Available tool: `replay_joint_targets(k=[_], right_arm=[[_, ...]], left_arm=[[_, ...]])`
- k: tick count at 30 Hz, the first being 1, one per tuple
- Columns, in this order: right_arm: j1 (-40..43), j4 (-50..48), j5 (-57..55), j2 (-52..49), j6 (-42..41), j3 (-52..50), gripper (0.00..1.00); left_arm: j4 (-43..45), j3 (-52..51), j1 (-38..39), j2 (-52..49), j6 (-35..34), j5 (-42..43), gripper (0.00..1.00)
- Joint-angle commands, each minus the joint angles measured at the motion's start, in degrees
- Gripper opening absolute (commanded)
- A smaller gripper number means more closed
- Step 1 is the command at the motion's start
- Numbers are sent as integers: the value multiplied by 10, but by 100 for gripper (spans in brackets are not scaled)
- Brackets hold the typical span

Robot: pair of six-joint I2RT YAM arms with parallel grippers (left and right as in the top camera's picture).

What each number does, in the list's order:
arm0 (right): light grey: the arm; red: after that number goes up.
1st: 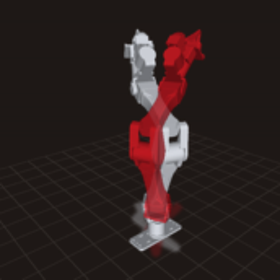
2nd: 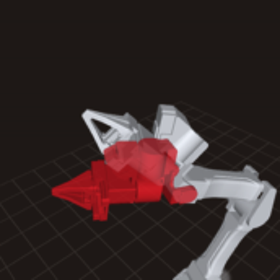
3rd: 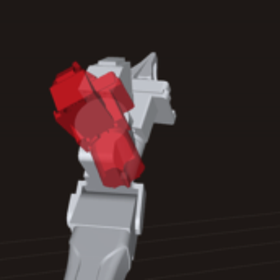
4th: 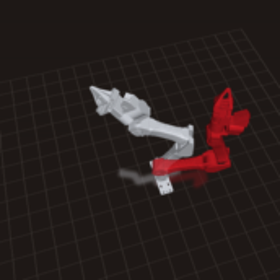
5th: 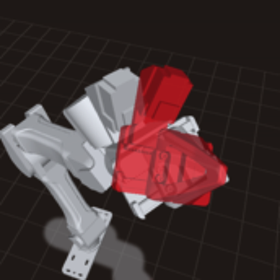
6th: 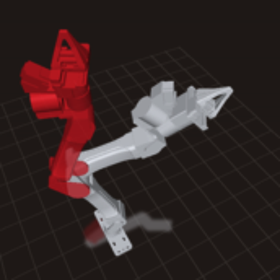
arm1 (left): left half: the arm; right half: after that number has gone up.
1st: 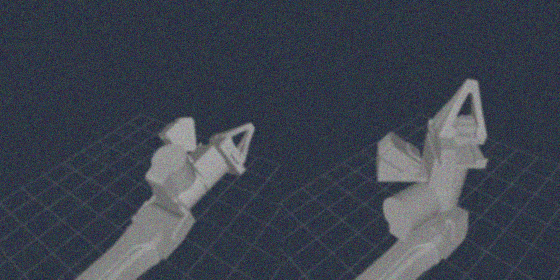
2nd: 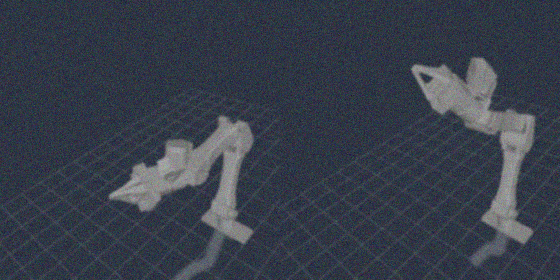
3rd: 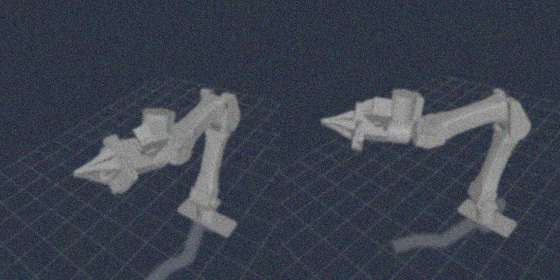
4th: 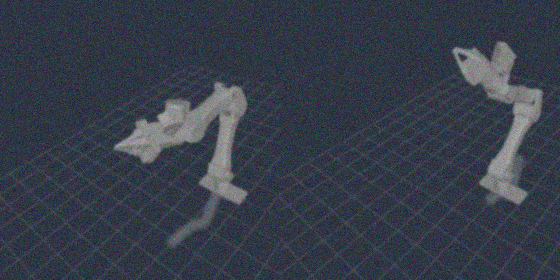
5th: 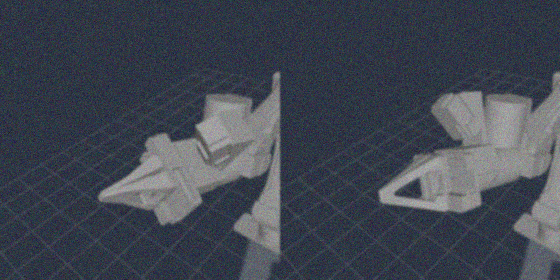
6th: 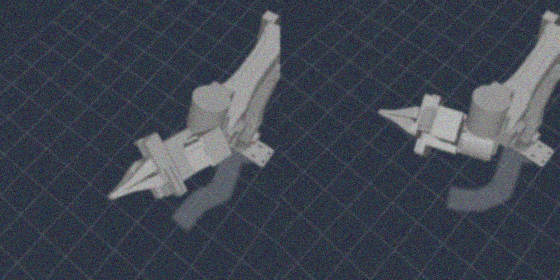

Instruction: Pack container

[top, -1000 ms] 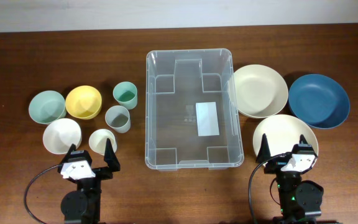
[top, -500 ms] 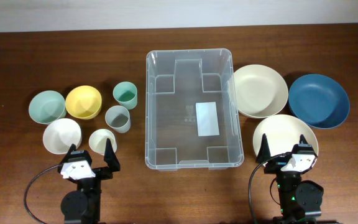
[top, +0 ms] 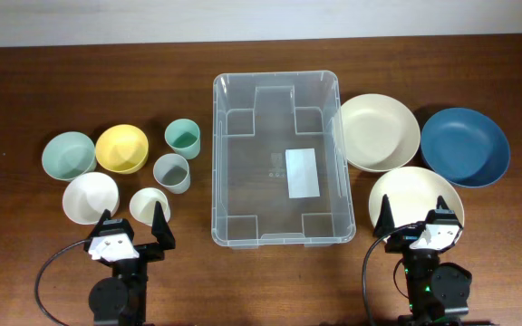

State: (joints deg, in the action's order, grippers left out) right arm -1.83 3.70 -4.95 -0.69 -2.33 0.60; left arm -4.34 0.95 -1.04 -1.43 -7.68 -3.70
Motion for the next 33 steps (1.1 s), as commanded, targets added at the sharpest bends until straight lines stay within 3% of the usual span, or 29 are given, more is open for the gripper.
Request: replay_joint_targets(k=[1,21,25,28,33], right_arm=[[-4,4,-7,5,4,-3,99],[-4,0,-26,5,3,-3,99],[-3,1,-51,4,-54,5,99],[-3,2,-138,-8,-103,63,99],[-3,64,-288,-75,-104,222,99]], left_arm=[[0,-4,0,4,10,-6,100],[0,-4,0,4,10,-6,100],[0,-4,0,4,10,-6,99],[0,-4,0,4,10,-6,100],[0,-4,0,4,10,-6,100]])
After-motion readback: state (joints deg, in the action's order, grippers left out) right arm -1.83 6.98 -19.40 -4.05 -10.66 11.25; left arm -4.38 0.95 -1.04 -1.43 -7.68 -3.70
